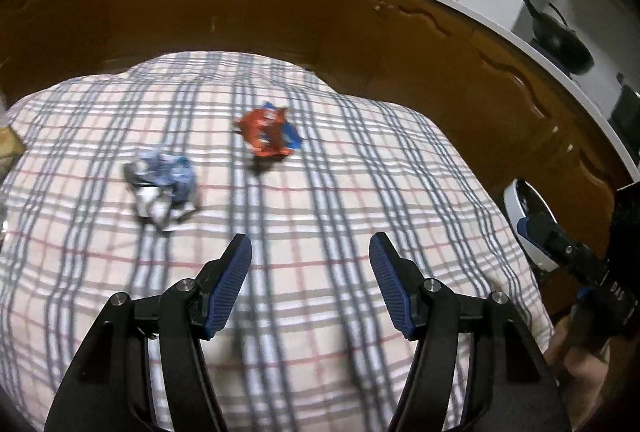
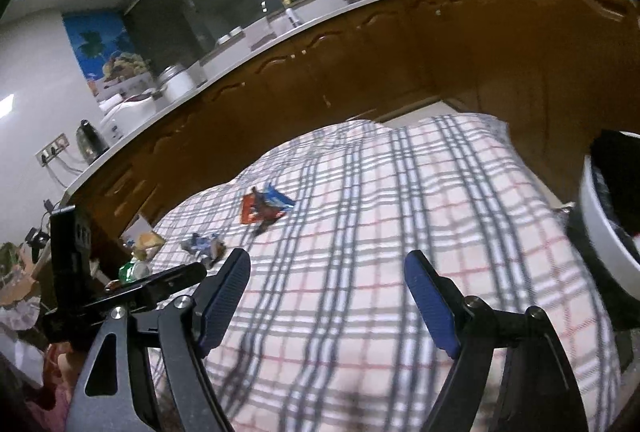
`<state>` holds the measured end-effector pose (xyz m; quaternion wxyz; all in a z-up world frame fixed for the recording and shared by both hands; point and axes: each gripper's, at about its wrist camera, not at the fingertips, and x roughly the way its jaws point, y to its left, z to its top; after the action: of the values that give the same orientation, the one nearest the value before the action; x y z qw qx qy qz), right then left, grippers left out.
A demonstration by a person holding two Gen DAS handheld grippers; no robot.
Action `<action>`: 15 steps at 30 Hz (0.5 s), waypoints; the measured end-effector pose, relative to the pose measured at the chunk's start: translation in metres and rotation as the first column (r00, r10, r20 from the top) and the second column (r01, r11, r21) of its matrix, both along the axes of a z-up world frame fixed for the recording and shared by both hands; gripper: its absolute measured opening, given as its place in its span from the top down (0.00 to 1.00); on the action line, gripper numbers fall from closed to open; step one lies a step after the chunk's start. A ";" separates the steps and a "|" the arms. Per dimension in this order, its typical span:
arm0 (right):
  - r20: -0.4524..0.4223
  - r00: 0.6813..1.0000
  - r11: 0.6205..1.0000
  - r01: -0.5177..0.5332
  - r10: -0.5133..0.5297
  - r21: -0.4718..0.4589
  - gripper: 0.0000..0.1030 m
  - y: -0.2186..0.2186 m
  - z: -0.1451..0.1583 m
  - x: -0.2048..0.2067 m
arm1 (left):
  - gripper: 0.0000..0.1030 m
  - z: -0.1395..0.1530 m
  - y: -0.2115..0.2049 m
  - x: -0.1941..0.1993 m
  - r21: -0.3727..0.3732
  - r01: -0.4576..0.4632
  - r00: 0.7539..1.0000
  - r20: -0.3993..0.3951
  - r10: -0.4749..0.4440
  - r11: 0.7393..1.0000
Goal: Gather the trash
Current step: 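Move both open tools back over the table toward the foil and red wrapper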
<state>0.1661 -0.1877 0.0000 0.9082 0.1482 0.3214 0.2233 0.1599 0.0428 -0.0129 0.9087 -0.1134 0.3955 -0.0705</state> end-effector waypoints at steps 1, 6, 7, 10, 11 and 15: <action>-0.002 1.000 1.000 -0.010 0.010 0.001 0.21 0.005 0.000 0.002 | 0.40 0.001 0.007 -0.001 0.005 -0.016 1.000 0.002 0.016 1.000; -0.010 0.998 0.998 -0.063 0.063 -0.002 0.22 0.032 -0.001 0.018 | 0.40 0.003 0.036 -0.001 0.020 -0.085 0.996 0.011 0.085 0.996; -0.011 0.998 0.998 -0.067 0.067 -0.008 0.22 0.038 -0.001 0.022 | 0.39 0.003 0.043 0.000 0.020 -0.103 0.995 0.011 0.102 0.995; -0.027 0.995 0.996 -0.093 0.092 -0.015 0.22 0.058 -0.004 0.035 | 0.35 0.001 0.060 0.005 0.022 -0.151 0.988 0.007 0.151 0.988; -0.033 0.994 0.994 -0.106 0.106 -0.012 0.23 0.065 -0.005 0.040 | 0.33 0.001 0.066 0.006 0.024 -0.167 0.986 0.008 0.167 0.986; -0.046 0.988 0.989 -0.146 0.145 -0.015 0.23 0.090 -0.011 0.058 | 0.32 -0.005 0.082 0.018 0.045 -0.202 0.979 -0.006 0.203 0.978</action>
<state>0.2243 -0.0977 -0.0106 0.8834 0.1211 0.3536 0.2827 0.1775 0.1251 -0.0181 0.9114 -0.1332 0.3880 0.0317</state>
